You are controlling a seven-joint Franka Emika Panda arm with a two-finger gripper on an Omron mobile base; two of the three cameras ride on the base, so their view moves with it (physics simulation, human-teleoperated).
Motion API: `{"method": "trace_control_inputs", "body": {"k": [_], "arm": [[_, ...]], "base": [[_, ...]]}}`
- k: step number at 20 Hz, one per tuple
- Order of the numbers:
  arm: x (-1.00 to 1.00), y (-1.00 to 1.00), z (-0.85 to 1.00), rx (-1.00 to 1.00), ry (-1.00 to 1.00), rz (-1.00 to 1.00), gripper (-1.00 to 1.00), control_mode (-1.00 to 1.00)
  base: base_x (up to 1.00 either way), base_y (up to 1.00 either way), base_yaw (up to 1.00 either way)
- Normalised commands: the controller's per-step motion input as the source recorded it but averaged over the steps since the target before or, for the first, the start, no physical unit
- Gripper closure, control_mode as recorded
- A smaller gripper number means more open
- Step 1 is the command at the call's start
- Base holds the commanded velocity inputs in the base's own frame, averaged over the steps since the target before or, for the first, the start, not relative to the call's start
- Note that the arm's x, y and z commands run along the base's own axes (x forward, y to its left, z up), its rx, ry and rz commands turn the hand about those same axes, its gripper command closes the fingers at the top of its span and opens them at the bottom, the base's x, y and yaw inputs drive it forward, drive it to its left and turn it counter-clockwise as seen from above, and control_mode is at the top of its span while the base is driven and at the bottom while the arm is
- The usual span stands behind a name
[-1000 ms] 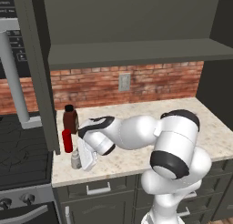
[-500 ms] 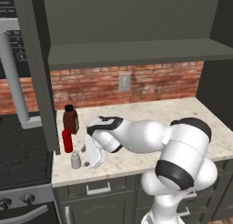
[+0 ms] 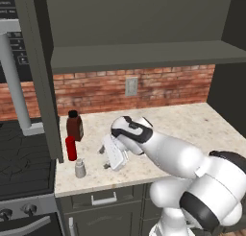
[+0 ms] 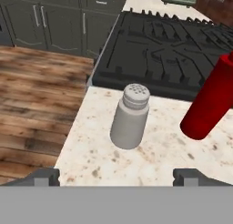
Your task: Collect the paprika, ketchup, and shaker from the cabinet and place them next to the stove.
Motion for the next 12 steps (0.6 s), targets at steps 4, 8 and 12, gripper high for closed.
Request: {"method": "trace_control_inputs", "body": {"k": [4, 8, 12], "arm": [[-0.51, -0.48, 0.63, 0.02, 0.0, 0.0, -1.0, -1.0], [-0.53, -0.4, 0.79, 0.01, -0.02, 0.0, -1.0, -1.0], [-0.57, -0.34, 0.9, 0.0, -0.03, 0.0, -1.0, -1.0]], "base": [[0.0, 0.0, 0.0], [0.0, 0.0, 0.0], [0.0, 0.0, 0.0]]}}
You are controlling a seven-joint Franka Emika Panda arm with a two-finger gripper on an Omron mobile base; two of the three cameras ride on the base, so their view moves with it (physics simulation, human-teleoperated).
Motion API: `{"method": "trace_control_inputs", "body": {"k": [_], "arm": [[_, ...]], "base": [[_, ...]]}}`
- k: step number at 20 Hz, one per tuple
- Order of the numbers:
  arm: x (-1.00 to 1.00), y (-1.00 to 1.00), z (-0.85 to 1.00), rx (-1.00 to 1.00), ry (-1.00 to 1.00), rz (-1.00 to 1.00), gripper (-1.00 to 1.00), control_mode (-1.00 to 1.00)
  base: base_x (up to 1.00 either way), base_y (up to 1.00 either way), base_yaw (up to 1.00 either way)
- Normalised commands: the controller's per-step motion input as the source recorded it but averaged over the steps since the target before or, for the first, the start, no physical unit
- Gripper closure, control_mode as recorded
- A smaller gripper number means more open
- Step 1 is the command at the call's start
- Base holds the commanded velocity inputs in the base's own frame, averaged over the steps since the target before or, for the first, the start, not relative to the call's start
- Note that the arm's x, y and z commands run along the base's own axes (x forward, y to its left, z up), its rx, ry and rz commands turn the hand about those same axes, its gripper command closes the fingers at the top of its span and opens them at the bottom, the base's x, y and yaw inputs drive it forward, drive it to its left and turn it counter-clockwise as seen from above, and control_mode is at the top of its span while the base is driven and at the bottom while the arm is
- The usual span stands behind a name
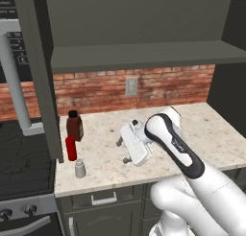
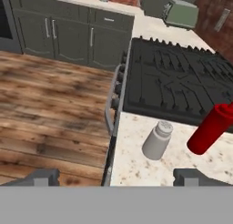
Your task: Collect the paprika, ketchup, and shaker from the cabinet and place them next to the stove.
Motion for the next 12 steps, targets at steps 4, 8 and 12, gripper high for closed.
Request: {"method": "trace_control_inputs", "body": {"k": [4, 8, 12], "arm": [[-0.63, -0.28, 0.96, 0.0, -0.04, 0.0, -1.0, -1.0], [-0.71, -0.27, 0.92, 0.0, -0.04, 0.0, -1.0, -1.0], [-0.73, -0.28, 0.81, 0.0, -0.02, -0.01, -1.0, -1.0]], "base": [[0.0, 0.0, 0.0], [0.0, 0.0, 0.0], [0.0, 0.0, 0.0]]}}
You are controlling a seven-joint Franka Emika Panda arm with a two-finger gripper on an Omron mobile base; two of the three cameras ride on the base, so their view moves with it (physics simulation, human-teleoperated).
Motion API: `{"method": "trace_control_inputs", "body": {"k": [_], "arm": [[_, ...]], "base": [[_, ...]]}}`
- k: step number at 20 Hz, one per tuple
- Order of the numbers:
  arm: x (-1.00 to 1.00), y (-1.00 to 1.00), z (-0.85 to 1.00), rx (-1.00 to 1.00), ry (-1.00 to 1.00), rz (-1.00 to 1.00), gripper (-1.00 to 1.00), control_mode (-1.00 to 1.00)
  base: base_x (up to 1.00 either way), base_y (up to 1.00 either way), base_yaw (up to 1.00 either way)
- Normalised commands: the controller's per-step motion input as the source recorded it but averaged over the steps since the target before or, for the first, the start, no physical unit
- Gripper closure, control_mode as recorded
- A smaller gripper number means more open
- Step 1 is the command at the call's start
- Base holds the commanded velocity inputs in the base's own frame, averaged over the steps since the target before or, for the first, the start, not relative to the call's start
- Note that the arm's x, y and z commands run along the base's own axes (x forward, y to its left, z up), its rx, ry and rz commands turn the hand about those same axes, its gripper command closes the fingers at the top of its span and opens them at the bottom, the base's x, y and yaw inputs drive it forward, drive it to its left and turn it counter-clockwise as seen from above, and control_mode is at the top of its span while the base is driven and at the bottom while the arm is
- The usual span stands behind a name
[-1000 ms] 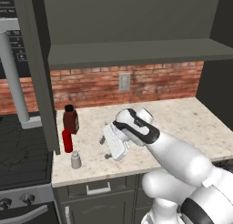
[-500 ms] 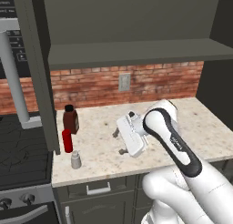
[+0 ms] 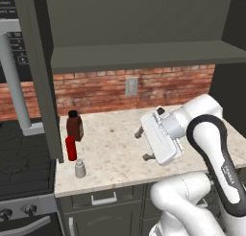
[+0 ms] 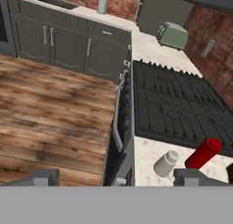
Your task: Collect the paprika, ketchup, and shaker from the cabinet and place them next to the stove.
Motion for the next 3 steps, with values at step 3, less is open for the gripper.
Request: {"method": "trace_control_inputs", "body": {"k": [3], "arm": [[-0.67, -0.26, 0.72, 0.0, 0.0, 0.0, -1.0, -1.0]], "base": [[0.0, 0.0, 0.0]]}}
